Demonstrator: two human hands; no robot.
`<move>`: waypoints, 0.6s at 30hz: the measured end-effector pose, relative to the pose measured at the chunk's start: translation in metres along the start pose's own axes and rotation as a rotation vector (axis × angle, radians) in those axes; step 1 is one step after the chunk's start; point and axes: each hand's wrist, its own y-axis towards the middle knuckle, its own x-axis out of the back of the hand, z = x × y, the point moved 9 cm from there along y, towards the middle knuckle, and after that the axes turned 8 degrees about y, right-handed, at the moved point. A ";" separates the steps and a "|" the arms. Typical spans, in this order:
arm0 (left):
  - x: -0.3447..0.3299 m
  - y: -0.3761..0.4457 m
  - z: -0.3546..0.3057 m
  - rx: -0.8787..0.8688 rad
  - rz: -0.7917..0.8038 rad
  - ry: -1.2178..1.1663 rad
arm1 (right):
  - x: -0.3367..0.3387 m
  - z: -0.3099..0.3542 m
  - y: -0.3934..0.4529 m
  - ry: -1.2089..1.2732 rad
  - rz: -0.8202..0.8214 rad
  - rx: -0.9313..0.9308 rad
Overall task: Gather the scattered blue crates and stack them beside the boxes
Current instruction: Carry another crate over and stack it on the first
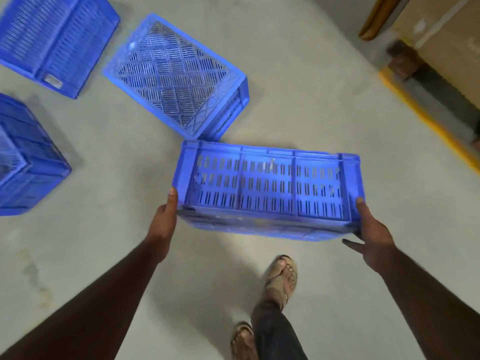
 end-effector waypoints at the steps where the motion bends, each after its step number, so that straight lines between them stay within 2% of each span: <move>1: 0.000 -0.003 0.018 0.019 0.010 0.043 | -0.001 -0.008 -0.003 -0.003 0.015 0.024; 4: 0.000 -0.015 0.077 0.025 -0.034 0.129 | 0.002 -0.040 -0.002 0.009 0.066 0.119; 7: -0.015 -0.033 0.131 -0.012 -0.022 0.060 | 0.016 -0.076 0.000 0.009 0.083 0.230; 9: -0.013 -0.047 0.157 -0.051 -0.100 0.060 | 0.025 -0.095 -0.005 -0.082 0.010 0.367; 12: -0.005 -0.052 0.163 -0.165 -0.239 0.057 | 0.033 -0.099 -0.019 -0.309 -0.157 0.660; 15: -0.001 -0.043 0.148 -0.196 -0.335 0.128 | 0.040 -0.104 -0.024 -0.452 -0.209 0.711; 18: 0.002 -0.047 0.150 -0.107 -0.366 0.425 | 0.054 -0.117 -0.041 -0.563 -0.195 0.745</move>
